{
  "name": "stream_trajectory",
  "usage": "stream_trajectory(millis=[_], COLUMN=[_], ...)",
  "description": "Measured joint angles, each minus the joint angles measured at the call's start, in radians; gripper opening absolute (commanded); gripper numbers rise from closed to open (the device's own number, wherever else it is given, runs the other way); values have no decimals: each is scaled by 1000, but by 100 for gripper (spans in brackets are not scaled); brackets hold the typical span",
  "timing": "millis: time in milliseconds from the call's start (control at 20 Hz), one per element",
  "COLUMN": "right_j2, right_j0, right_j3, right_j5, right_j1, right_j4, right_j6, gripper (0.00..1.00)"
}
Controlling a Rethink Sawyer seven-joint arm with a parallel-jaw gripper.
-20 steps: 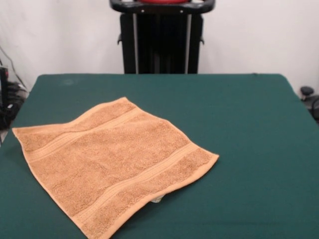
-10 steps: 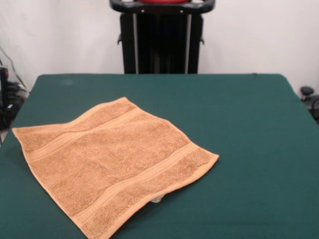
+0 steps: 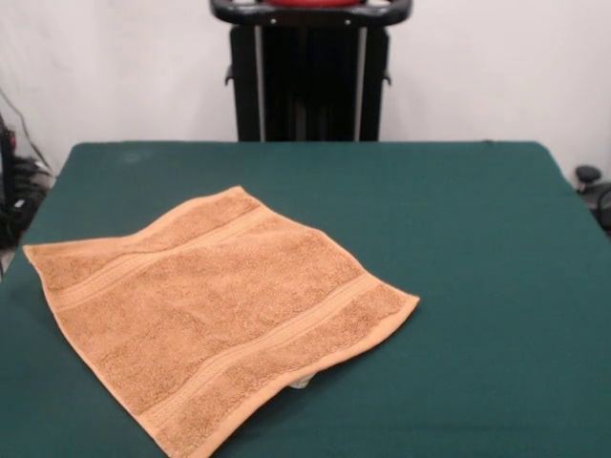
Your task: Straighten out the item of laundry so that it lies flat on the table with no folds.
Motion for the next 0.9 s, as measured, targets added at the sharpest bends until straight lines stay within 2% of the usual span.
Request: stream_trajectory(millis=[550, 900], right_j2=[0, -3], right_j0=[94, 133], right_j3=[125, 175], right_j5=[-143, -223], right_j1=[-222, -314], right_j4=[123, 171], right_j6=[125, 194], gripper=[100, 100])
